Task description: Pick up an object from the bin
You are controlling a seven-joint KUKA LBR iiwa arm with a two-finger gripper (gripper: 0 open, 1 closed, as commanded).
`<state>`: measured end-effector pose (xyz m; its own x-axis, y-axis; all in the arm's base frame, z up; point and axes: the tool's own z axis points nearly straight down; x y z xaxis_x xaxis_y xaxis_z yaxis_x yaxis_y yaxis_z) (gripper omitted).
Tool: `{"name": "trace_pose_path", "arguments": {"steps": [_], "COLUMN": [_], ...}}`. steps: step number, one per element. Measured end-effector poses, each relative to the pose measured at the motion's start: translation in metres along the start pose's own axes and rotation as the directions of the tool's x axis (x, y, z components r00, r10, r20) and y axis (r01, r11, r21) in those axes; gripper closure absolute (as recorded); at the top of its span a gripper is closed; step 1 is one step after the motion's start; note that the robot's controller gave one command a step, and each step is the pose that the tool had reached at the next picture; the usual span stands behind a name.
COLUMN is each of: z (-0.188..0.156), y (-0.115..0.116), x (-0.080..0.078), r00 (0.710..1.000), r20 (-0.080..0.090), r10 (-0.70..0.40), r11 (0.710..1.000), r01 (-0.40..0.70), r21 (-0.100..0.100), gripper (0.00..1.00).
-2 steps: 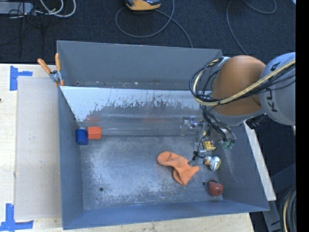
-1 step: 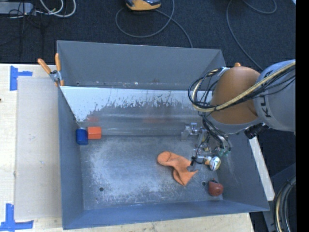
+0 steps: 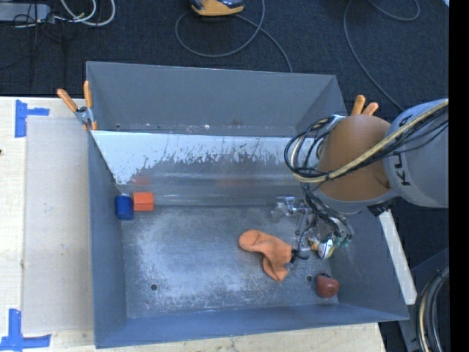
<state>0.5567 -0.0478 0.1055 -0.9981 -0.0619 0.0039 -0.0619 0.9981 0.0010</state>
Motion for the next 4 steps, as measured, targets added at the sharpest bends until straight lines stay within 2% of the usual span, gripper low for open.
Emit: {"name": "trace_pose_path", "arguments": {"steps": [1, 2, 3, 4], "z": [0.036, 0.036, -0.004, -0.067], "y": [-0.003, -0.003, 0.009, 0.013], "x": [0.015, 0.015, 0.016, 0.011], "r00": [0.937, 0.937, 0.934, 0.929], "r20": [-0.002, -0.002, -0.01, -0.005], "r10": [-0.35, -0.349, -0.357, -0.369], "r11": [0.937, 0.937, 0.934, 0.929], "r01": [0.35, 0.349, 0.357, 0.369], "r21": [-0.003, -0.003, -0.007, -0.005], "gripper": [1.0, 1.0, 1.0, 1.0]}}
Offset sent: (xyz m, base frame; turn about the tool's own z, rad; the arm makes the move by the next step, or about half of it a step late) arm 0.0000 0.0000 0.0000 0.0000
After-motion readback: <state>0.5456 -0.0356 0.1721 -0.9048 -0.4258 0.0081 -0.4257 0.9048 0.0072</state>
